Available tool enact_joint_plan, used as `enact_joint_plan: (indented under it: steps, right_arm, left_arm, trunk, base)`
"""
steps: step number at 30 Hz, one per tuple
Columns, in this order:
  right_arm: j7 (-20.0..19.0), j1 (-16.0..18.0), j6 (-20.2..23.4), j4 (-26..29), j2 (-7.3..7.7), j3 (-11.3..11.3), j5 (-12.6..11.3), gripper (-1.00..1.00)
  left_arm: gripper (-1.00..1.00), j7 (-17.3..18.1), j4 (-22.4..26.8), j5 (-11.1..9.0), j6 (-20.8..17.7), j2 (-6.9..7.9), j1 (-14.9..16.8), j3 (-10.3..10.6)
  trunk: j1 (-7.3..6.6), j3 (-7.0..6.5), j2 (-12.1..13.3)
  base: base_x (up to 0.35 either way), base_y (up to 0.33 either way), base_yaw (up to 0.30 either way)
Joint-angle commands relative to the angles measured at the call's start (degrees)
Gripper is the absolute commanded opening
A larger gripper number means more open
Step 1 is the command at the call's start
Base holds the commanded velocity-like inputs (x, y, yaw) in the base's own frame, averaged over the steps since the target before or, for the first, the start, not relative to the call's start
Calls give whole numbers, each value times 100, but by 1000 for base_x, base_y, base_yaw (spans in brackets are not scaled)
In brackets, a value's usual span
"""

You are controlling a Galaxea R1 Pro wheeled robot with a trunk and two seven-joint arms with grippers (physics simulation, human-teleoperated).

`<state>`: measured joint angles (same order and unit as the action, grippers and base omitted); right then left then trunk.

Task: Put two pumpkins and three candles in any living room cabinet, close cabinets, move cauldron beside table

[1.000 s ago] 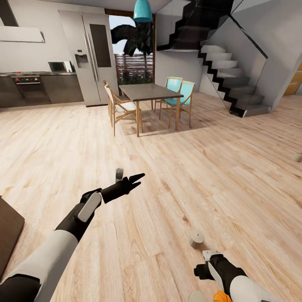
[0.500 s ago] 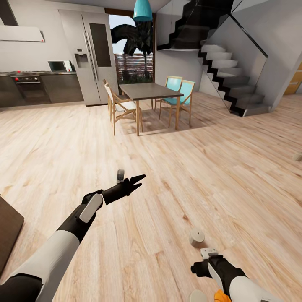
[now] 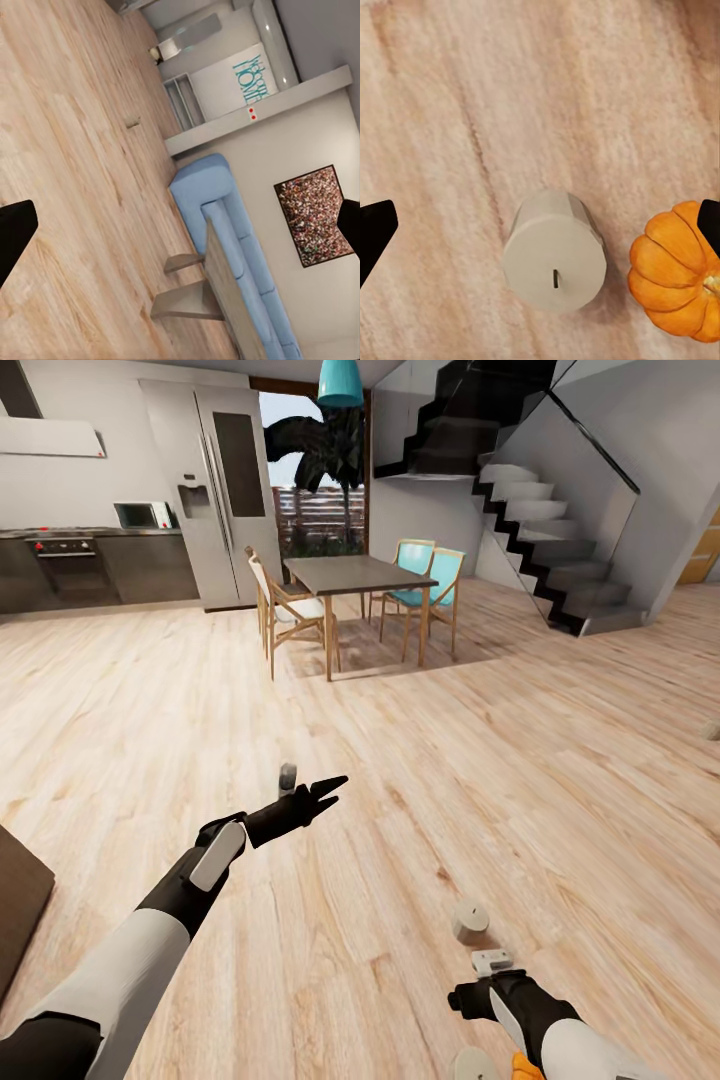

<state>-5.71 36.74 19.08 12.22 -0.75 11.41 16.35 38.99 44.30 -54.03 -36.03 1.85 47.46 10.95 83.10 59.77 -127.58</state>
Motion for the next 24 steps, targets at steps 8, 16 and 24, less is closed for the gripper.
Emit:
enact_joint_plan:
  steps: [8,16,24]
  right_arm:
    - [78,-9,-65,-74,-33,-355,-3,100]
    - [27,0,23,-165,37,-288,31,100]
    - [68,0,46,-167,40,-280,51,100]
  left_arm:
    - [100,19,-66,-11,66,-50,-34,-28]
    - [100,24,-70,-19,144,-11,-147,-43]
    - [100,29,-70,-19,149,-17,-158,-41]
  trunk:
    - [22,18,-41]
    - [22,18,-41]
    - [22,18,-41]
  base:
    - [0,0,0]
    - [0,0,0]
    - [0,0,0]
